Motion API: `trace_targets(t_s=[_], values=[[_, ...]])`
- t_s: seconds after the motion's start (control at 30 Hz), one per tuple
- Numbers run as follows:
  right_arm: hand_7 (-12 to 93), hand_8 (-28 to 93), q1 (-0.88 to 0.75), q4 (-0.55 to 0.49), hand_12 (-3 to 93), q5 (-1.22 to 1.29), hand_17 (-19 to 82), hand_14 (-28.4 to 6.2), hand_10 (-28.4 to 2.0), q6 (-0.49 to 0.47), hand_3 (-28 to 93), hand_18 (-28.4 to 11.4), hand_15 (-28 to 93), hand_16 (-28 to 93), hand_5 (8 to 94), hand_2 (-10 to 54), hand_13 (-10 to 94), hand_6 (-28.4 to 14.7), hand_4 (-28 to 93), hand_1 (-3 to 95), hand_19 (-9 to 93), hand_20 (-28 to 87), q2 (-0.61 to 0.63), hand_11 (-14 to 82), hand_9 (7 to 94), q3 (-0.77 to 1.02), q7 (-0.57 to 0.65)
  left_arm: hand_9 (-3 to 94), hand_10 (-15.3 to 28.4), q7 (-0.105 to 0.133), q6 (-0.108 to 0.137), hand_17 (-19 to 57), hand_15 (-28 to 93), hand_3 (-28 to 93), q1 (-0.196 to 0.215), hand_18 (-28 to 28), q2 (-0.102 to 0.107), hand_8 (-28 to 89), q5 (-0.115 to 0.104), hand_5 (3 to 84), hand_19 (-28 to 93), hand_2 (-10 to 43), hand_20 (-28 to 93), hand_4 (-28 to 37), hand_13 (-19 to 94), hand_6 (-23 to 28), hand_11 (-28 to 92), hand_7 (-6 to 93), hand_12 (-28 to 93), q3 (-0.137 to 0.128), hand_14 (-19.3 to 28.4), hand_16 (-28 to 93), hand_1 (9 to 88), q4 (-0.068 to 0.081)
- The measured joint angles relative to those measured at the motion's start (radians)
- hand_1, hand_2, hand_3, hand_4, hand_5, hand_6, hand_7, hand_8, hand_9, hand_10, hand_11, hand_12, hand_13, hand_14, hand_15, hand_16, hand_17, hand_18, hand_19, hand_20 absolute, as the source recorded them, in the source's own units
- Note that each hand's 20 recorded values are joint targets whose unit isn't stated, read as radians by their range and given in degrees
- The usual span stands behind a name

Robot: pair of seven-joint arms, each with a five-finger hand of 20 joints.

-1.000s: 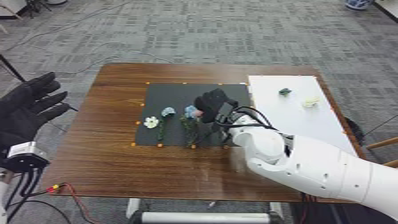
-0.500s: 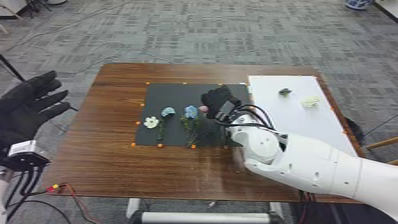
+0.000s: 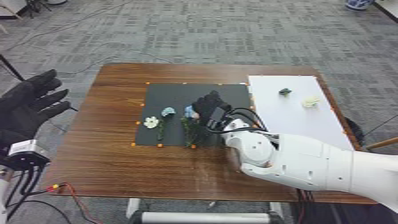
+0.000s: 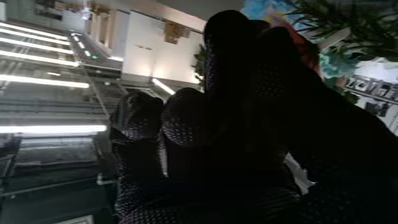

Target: Arrange flowers

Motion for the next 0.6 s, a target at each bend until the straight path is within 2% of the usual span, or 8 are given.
trace_targets(t_s=[0.3,0.6], values=[[47,-3,-0.001,0.002,47.0,-0.001,36,-4.8,-3.7,0.001,83,-18.6,79,40,63.7,-9.5,65,3.7,-28,47.4,87,55,0.000,16.0,76.9,0.021,0.014,20.0,11.1,-0.001,0.000,-7.9,39,69,-0.002,20.5,0.002,-10,0.000,25.9,39,-5.9,8,-27.4,13,2.8,22,21.3,14,0.000,14.2,-7,24.7,0.000],[46,-3,-0.019,0.012,46.8,-0.003,35,-5.6,-4.0,-0.004,84,-18.9,80,38,62.1,-9.5,64,3.3,-28,45.7,86,56,0.001,16.1,75.4,0.078,-0.007,20.0,11.1,-0.002,0.000,-7.9,39,69,-0.004,20.5,0.002,-10,0.001,25.9,39,-5.9,8,-27.3,13,2.8,22,21.1,14,0.000,14.2,-7,24.7,0.000]])
